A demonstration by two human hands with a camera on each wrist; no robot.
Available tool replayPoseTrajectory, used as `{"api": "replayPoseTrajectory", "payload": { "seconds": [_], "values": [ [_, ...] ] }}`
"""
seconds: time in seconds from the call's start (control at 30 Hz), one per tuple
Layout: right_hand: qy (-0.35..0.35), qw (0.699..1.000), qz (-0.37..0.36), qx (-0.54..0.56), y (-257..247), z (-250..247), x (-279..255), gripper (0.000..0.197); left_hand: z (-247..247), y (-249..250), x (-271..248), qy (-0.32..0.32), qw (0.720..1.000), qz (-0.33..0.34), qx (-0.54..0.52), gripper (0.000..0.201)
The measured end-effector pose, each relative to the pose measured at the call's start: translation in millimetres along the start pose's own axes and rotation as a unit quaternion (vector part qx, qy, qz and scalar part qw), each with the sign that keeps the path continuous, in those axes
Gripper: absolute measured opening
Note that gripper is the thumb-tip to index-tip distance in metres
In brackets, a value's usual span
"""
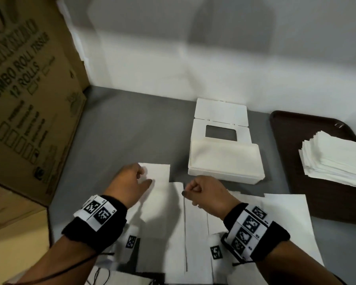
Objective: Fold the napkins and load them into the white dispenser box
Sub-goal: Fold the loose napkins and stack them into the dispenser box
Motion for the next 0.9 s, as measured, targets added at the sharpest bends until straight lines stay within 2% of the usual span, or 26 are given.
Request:
{"api": "replayPoseTrajectory", "payload": {
  "seconds": [0.13, 0.27, 0.37, 0.53, 0.63, 0.73, 0.8, 0.9],
  "values": [
    [-0.022, 0.987, 0.083, 0.135, -6, 35, 4, 0.028, 2, -16, -19, -0.016, 0.997, -0.03, 0.075, 0.042],
    [-0.008, 0.985, 0.119, 0.125, -22, 56, 8, 0.029, 10, -19, -28, -0.054, 0.994, -0.042, 0.08, 0.065],
    [-0.004, 0.993, 0.108, 0.046, -30, 62, 16, 0.036, 16, -17, -31, -0.061, 0.993, -0.024, 0.099, 0.067],
    [0.017, 0.989, 0.107, 0.102, -34, 72, 21, 0.053, 17, -13, -33, -0.05, 0.991, 0.011, 0.124, 0.056],
    [0.024, 0.993, 0.094, 0.07, -38, 81, 19, 0.044, 19, -17, -31, -0.059, 0.993, 0.0, 0.103, 0.054],
    [0.081, 0.993, 0.067, 0.046, -40, 86, 15, 0.043, 18, -20, -31, -0.048, 0.996, -0.002, 0.077, 0.053],
    [0.116, 0.992, 0.031, 0.032, -43, 86, 11, 0.043, 20, -23, -30, -0.055, 0.994, 0.013, 0.095, 0.051],
    [0.147, 0.989, -0.016, 0.007, -46, 86, 10, 0.04, 16, -23, -32, -0.059, 0.994, 0.012, 0.094, 0.055]
  ]
}}
Point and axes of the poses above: each hand's wrist, its own x-axis towards the middle knuckle, its own z-axis out of the palm, y = z × x, the point moved 2 cm from there along x, towards the middle knuckle, and after that the axes turned 8 degrees about z, right-handed, at the moved point
